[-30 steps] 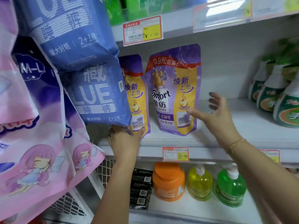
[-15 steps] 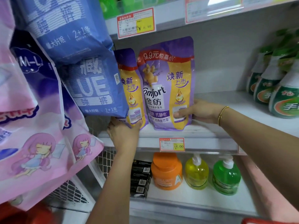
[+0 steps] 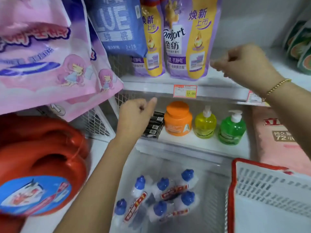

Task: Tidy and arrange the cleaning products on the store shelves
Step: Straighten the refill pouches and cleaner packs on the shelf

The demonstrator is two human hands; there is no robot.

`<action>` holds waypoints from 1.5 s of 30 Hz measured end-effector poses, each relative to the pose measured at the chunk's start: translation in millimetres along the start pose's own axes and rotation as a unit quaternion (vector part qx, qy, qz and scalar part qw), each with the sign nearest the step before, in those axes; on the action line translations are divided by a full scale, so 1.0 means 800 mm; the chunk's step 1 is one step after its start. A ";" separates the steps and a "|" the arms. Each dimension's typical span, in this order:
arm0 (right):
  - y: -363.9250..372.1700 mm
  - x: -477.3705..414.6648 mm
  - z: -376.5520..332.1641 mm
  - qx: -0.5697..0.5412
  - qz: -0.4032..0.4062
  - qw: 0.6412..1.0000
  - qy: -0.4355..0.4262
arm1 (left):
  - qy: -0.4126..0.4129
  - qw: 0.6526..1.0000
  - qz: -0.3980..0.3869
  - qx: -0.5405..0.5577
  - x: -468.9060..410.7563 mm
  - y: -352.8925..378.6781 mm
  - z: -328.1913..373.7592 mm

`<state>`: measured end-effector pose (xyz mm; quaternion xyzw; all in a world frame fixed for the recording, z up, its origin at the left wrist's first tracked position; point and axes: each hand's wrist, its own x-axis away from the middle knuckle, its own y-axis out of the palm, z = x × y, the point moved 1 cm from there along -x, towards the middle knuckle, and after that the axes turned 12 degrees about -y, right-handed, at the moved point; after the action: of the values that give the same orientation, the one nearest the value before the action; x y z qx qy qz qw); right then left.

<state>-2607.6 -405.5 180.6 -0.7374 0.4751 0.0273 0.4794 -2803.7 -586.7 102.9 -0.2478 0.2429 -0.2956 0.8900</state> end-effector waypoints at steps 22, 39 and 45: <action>0.170 0.344 0.017 -0.008 -0.415 0.906 -0.082 | -0.364 0.907 -0.190 0.091 0.367 0.012 -0.215; -0.022 0.256 -0.004 -0.260 -0.198 0.939 -0.103 | -0.030 0.983 -0.115 0.137 0.210 -0.129 0.117; -0.104 0.186 0.040 -0.222 0.114 0.968 -0.033 | 0.112 0.973 -0.045 0.195 0.129 -0.064 0.227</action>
<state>-2452.7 -475.2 146.4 -0.7651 0.5216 0.2113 0.3128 -2646.3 -635.2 241.3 -0.0452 0.2669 -0.4033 0.8741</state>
